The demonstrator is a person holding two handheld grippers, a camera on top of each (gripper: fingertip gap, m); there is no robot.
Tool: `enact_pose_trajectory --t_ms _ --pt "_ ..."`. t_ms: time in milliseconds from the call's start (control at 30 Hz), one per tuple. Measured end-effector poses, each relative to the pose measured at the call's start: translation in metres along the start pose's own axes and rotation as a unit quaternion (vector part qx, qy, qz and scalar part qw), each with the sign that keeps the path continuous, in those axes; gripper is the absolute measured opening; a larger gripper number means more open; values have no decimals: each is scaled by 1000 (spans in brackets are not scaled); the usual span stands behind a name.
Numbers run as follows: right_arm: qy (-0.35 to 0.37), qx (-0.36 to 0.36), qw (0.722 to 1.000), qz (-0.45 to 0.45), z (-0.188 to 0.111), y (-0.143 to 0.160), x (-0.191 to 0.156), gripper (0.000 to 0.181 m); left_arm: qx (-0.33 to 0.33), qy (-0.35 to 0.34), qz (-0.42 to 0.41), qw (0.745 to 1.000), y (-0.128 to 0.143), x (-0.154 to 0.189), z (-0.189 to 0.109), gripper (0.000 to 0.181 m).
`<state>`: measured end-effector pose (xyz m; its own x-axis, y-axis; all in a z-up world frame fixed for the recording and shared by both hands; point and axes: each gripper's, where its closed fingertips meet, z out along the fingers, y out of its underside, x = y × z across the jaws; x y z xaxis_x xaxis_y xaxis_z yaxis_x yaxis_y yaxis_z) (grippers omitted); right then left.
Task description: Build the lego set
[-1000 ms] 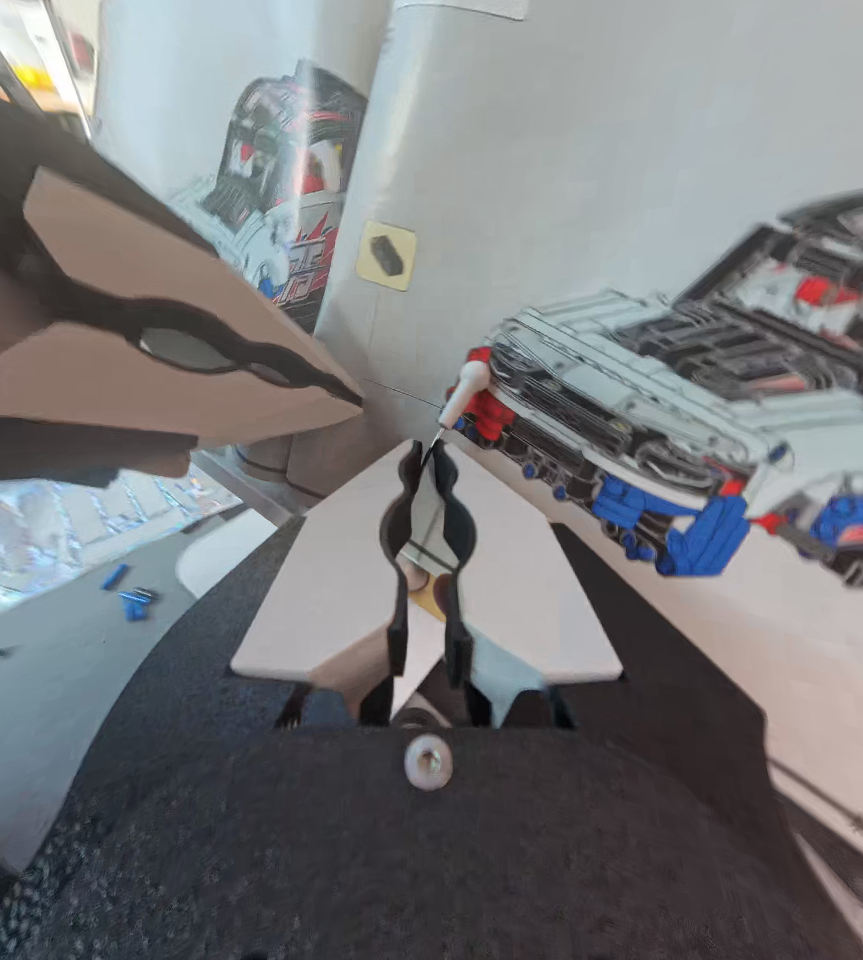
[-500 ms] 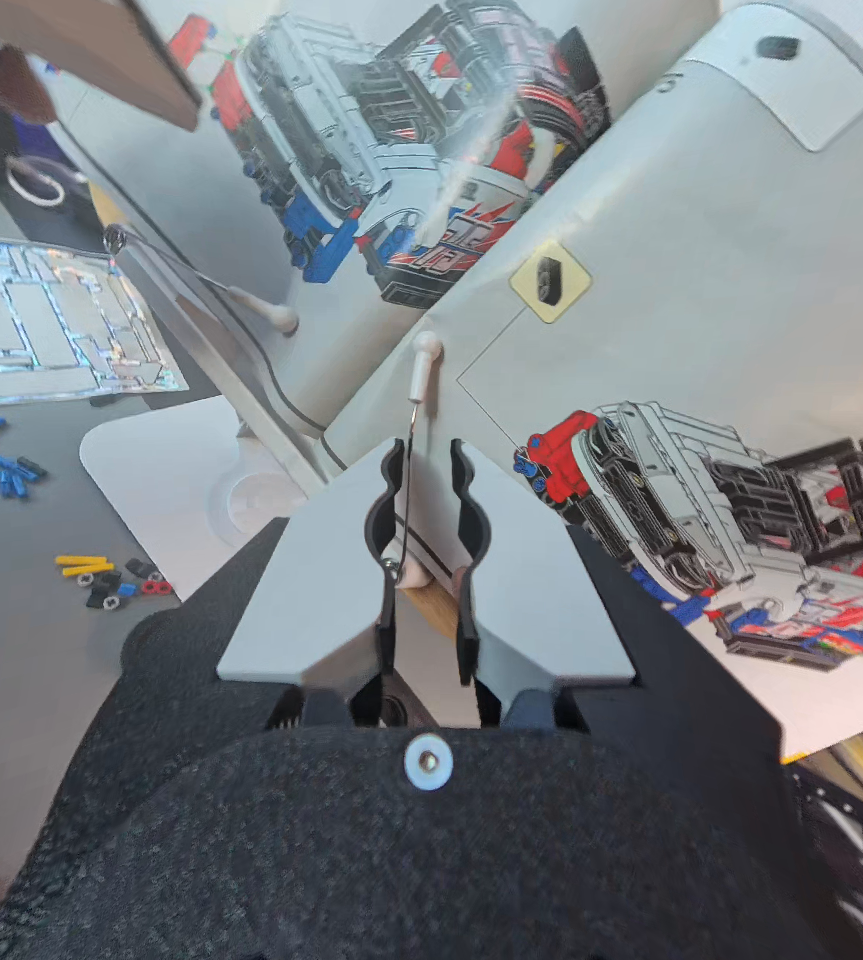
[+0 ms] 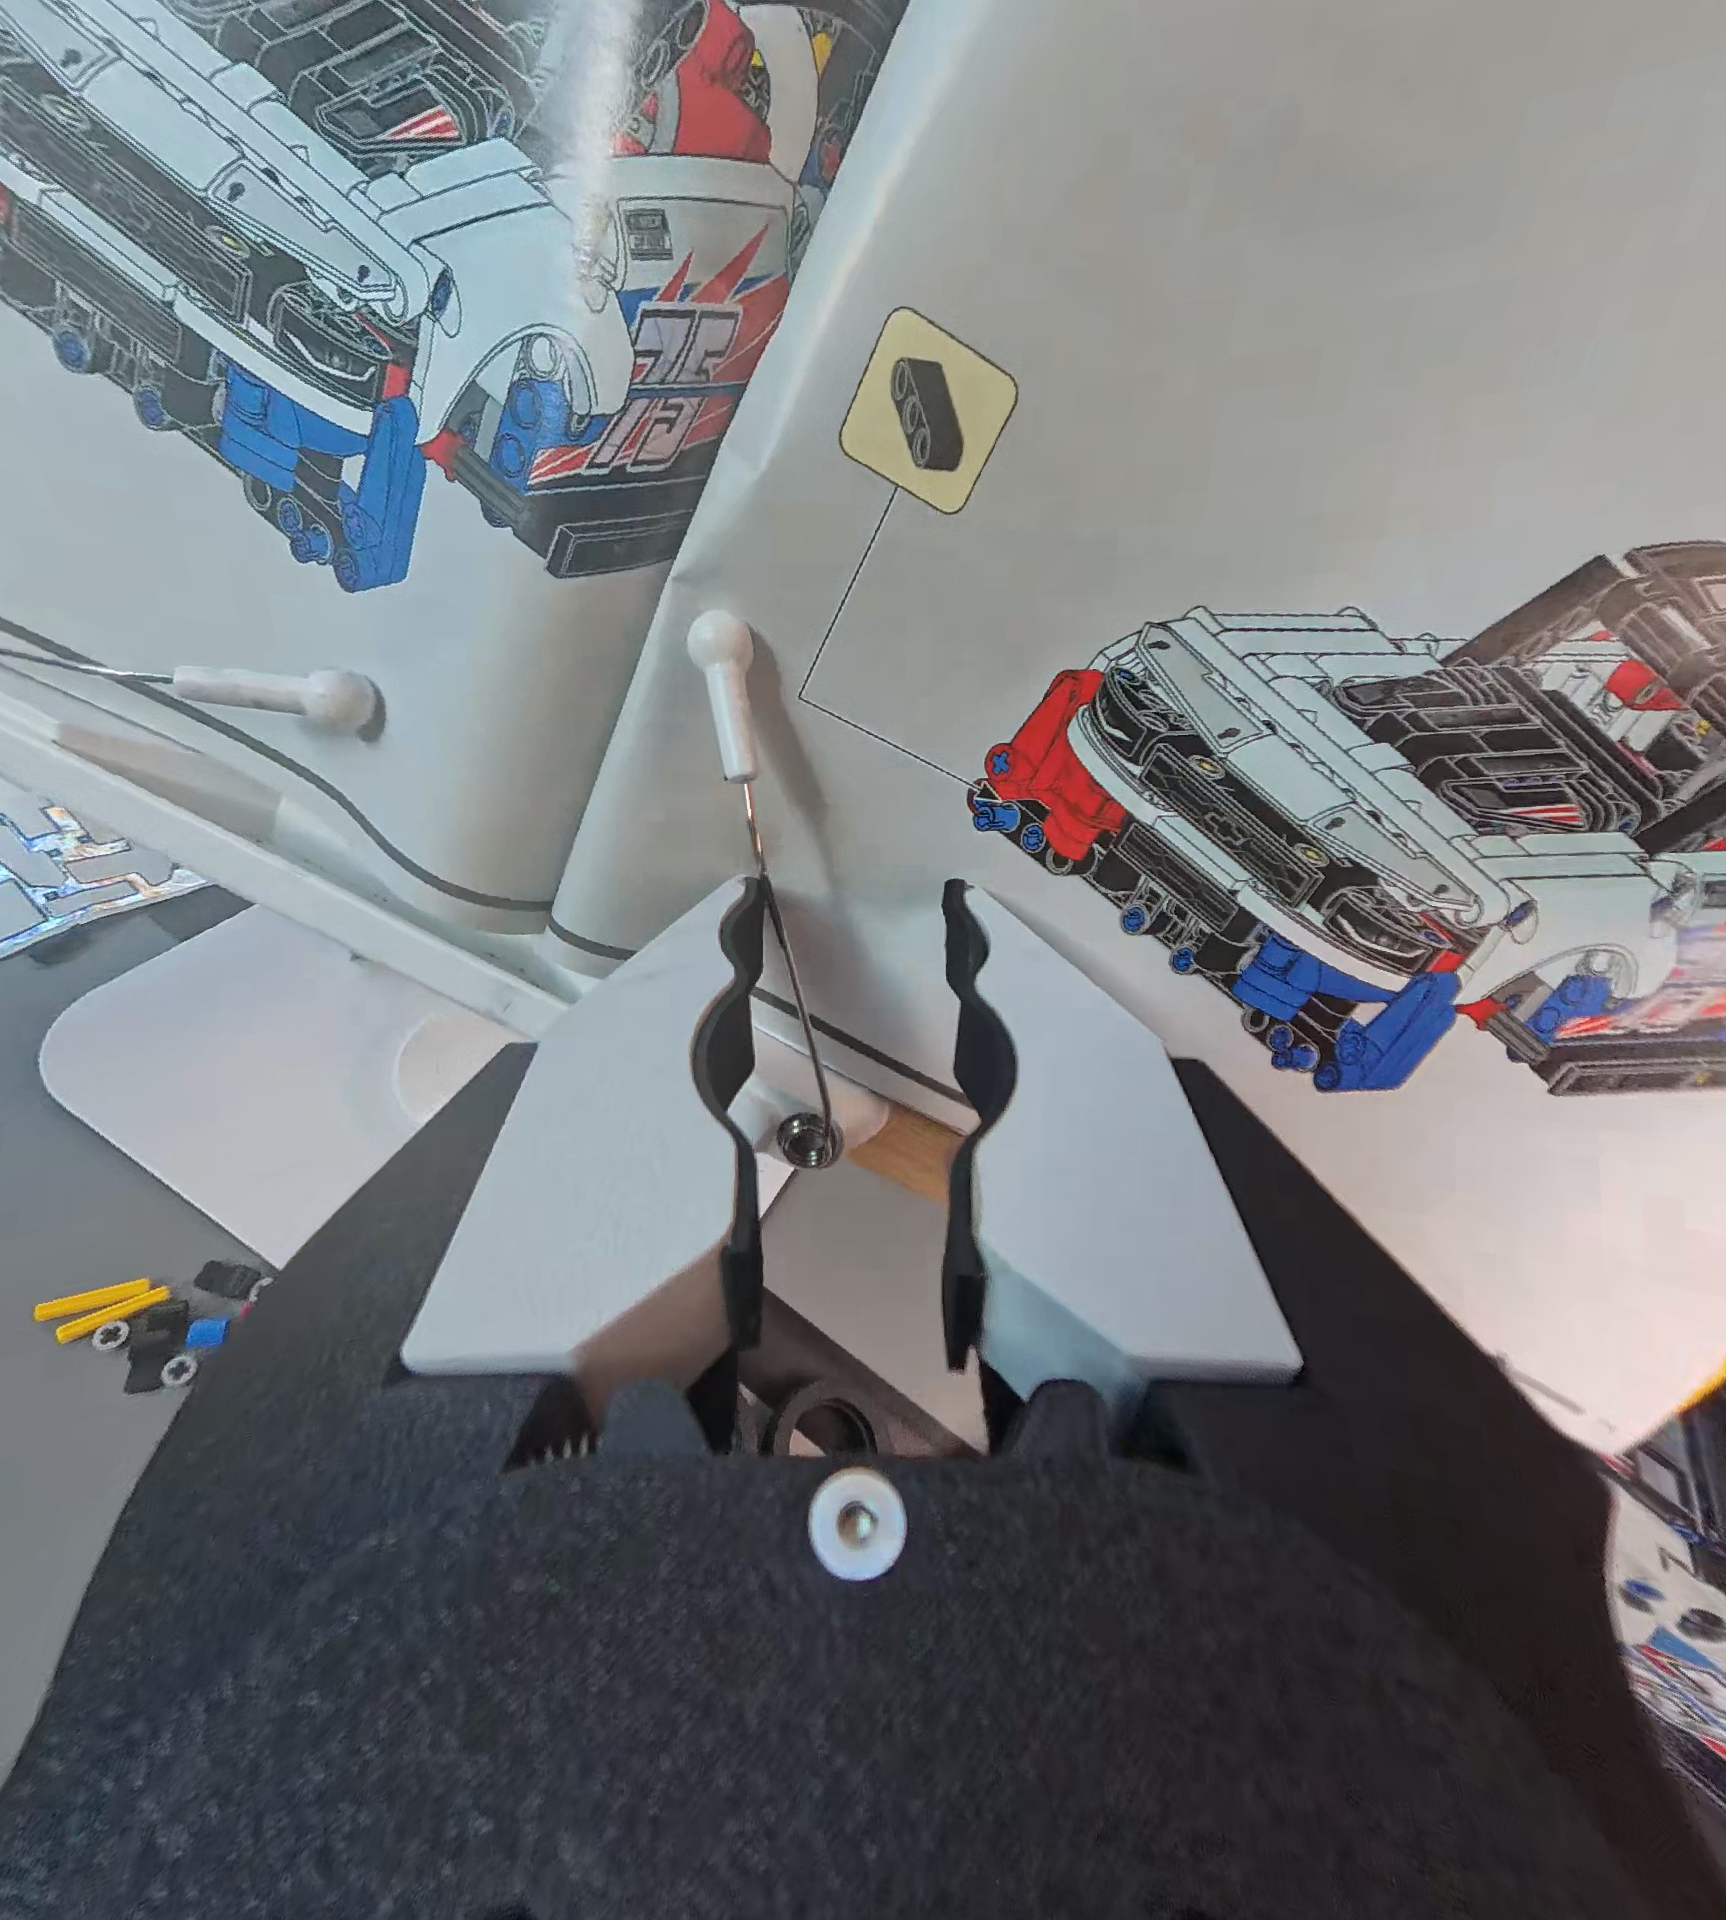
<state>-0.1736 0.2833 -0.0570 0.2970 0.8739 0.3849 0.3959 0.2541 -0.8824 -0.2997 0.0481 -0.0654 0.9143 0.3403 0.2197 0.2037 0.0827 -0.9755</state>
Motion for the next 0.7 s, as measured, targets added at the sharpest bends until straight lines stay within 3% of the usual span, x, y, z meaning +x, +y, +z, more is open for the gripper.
enact_pose_trajectory --t_ms 133,233,367,467,533,600,700 --pt "3 -4 1000 22 2 1 4 36 10 3 0 1000 -1 1 -4 6" --pt "-5 15 999 50 -14 -7 2 45 15 8 18 1000 -3 3 -9 9" --pt "-105 64 991 60 -66 -14 -40 47 7 7 45 999 -3 0 -12 15" --pt "-159 67 985 30 -116 7 -71 47 -6 5 40 999 4 -4 -10 20" --pt "-153 73 985 17 -145 25 -76 41 -12 5 28 1000 10 -7 -8 24" --pt "-131 81 988 23 -155 38 -68 34 -14 2 13 1000 15 -9 -6 26" --pt "-58 74 994 61 -127 42 -29 6 1 -8 3 1000 20 -11 -4 24"
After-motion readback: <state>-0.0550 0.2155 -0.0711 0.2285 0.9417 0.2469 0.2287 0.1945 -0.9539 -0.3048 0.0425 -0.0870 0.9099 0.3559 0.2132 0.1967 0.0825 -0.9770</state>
